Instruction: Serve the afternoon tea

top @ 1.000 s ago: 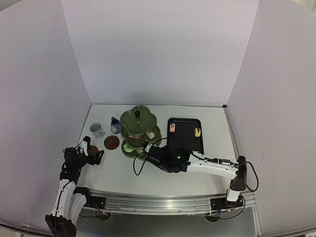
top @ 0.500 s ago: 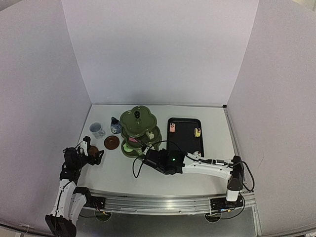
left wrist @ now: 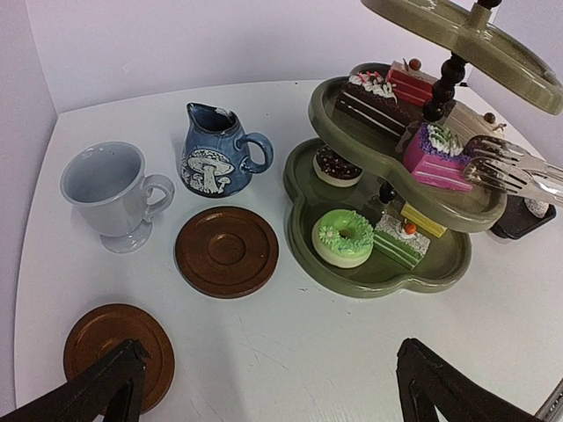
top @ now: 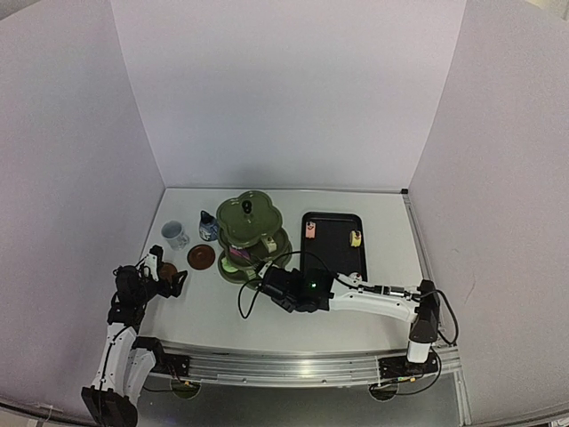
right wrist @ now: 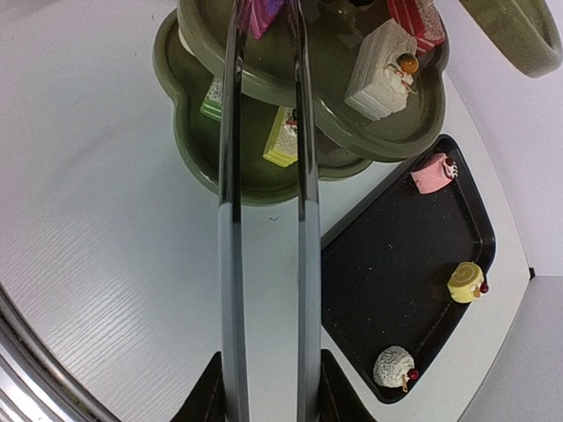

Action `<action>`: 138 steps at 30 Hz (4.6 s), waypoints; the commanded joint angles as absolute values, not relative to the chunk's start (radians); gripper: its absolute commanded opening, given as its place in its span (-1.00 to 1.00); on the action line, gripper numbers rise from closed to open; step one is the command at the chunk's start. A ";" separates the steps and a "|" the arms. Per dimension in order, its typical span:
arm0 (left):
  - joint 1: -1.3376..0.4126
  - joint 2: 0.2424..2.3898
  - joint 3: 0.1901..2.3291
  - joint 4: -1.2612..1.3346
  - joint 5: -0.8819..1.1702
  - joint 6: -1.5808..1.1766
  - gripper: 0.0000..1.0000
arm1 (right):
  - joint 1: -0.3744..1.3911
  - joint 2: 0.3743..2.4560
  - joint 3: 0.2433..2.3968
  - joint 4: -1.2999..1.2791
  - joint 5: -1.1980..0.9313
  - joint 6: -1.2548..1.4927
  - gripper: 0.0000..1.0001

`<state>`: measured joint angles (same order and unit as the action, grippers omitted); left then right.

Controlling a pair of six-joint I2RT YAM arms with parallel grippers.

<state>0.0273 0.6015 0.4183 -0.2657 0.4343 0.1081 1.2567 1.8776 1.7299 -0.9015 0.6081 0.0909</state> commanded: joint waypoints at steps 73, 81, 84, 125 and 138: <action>0.030 0.649 0.444 -0.165 0.364 -0.010 0.99 | 0.693 1.880 1.666 -0.823 0.252 0.451 -0.30; 0.030 0.652 0.440 -0.161 0.358 -0.002 0.99 | 0.694 1.931 1.706 -0.824 0.218 0.433 -0.28; 0.031 0.649 0.441 -0.162 0.355 -0.002 1.00 | 0.691 1.941 1.707 -0.824 0.228 0.438 -0.28; 0.030 0.661 0.434 -0.156 0.355 0.034 0.99 | 0.683 1.959 1.758 -0.897 0.313 0.395 -0.32; 0.031 0.662 0.434 -0.158 0.354 0.038 0.99 | 0.678 2.031 1.785 -0.888 0.266 0.377 -0.35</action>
<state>0.0273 0.6591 0.4423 -0.1976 0.3626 0.0261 0.6838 2.0108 1.7349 -0.8993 0.2840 0.3922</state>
